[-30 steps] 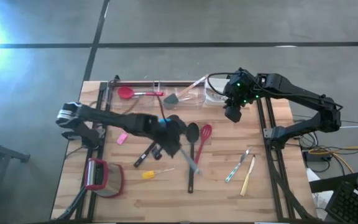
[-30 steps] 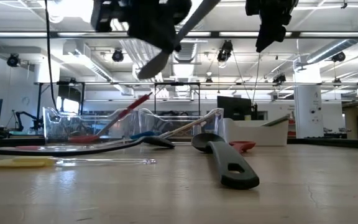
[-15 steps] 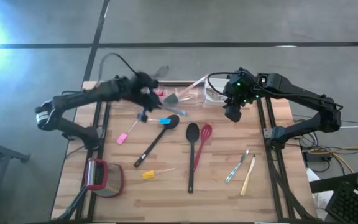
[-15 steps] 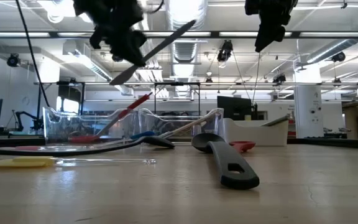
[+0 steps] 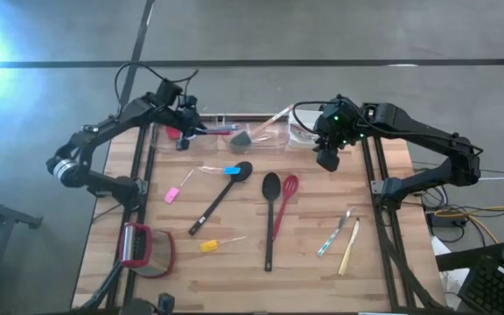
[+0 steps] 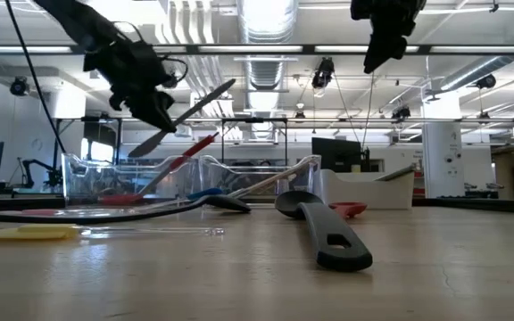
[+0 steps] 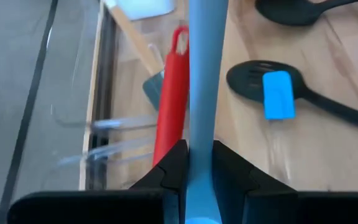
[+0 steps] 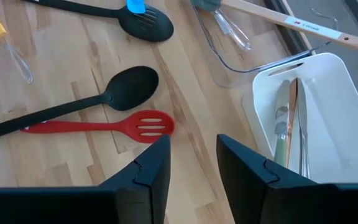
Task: Pick & Place Kitchen Items
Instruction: Put the blue serving spoon into the left transparent bin
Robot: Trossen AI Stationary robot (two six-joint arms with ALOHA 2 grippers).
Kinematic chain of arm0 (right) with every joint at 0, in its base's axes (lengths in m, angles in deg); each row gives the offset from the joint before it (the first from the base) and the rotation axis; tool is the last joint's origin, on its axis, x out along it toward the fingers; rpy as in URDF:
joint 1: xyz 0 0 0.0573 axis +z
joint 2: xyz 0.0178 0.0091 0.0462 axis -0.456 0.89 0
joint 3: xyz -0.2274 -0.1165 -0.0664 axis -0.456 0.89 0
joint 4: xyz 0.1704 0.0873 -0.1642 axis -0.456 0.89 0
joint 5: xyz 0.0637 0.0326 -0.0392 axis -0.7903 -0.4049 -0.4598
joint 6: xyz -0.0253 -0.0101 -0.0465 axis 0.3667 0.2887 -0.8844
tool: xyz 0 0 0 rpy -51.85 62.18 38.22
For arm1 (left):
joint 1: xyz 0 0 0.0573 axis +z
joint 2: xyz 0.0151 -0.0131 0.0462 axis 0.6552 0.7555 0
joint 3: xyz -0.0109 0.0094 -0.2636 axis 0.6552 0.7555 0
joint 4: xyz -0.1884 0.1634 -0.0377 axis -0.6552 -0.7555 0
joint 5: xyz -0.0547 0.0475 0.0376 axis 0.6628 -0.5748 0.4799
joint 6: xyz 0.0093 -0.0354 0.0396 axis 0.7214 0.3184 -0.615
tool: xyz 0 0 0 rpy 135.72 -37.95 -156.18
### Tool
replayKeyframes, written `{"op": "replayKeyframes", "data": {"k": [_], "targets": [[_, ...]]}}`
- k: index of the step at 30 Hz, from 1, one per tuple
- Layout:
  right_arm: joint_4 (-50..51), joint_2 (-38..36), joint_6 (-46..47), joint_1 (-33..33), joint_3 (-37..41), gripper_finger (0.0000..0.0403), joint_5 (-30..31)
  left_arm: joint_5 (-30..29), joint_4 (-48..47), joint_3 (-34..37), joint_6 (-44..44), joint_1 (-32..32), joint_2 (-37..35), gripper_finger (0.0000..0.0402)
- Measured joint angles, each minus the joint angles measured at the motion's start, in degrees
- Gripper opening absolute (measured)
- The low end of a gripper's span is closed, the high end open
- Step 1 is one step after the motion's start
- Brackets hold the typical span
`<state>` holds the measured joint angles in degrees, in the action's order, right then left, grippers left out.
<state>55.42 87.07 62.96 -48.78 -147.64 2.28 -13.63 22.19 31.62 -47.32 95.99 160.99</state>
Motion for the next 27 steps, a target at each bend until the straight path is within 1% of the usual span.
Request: {"op": "replayKeyframes", "data": {"k": [5,9,15,18,22,27], "targets": [[-0.29,0.0,0.02,0.0,0.0,0.013,0.0,1.71,4.92,2.28,-0.09,2.85,1.21,0.0052],[-0.67,0.0,0.04,0.0,0.0,0.0127,0.0,1.55,5.47,2.14,0.02,4.23,4.02,0.0052],[-1.09,0.0,0.24,0.0,0.0,0.0117,0.0,-4.44,4.65,0.13,0.09,5.77,10.02,0.0052],[-0.98,0.0,0.24,0.0,0.0,0.0114,-0.02,-6.86,3.27,-0.4,-1.44,6.24,12.47,0.0052],[-0.94,0.0,0.24,0.0,0.0,0.0115,-0.02,-6.59,3.5,-0.81,-1.78,6.35,13.88,0.0052],[-0.96,0.0,0.07,-0.02,0.0,0.0121,-0.02,-6.76,3.83,-0.77,-1.76,6.48,13.92,0.0052]]}}
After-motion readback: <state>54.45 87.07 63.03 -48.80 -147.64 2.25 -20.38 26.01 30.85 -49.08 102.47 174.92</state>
